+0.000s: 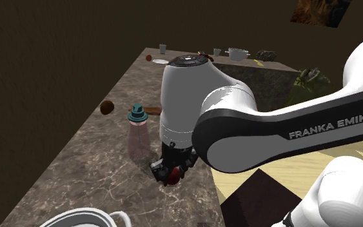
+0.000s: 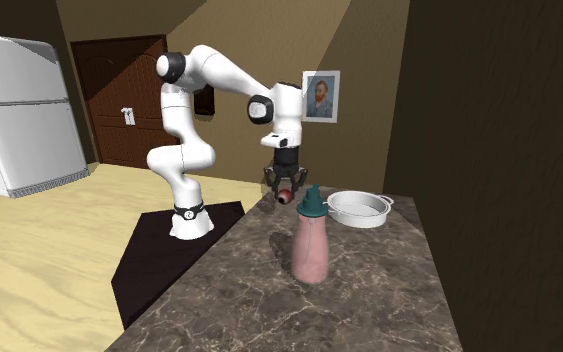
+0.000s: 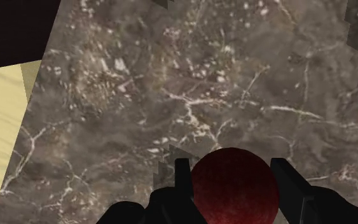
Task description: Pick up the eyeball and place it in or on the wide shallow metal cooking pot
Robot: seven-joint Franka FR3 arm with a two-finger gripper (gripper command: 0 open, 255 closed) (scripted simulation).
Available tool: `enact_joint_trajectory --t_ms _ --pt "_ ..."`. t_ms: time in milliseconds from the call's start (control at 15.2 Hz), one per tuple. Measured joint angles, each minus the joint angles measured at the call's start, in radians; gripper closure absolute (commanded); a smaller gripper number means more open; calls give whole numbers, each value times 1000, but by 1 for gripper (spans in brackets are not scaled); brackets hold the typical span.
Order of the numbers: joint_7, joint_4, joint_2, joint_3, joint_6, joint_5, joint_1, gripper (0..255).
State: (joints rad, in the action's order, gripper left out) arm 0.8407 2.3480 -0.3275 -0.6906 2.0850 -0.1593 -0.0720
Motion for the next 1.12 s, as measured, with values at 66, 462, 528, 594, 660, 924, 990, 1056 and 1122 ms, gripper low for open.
enact_joint_trajectory --t_ms 66,462,528,594,660,924,990,1056,1122 --pt "-4 -9 -8 5 -17 -3 -1 255" --pt "1 -71 -15 9 -85 -1 -2 255" --pt "25 -97 7 -10 -89 10 1 255" --pt "56 -123 40 -35 -85 26 5 255" --pt "81 -147 61 -52 -91 38 6 255" --pt "232 -290 223 -152 -111 148 13 255" --pt "277 -328 272 -175 -117 186 8 255" --pt "321 -370 324 -194 -129 227 0 255" --pt "366 -416 382 -207 -140 274 -14 255"
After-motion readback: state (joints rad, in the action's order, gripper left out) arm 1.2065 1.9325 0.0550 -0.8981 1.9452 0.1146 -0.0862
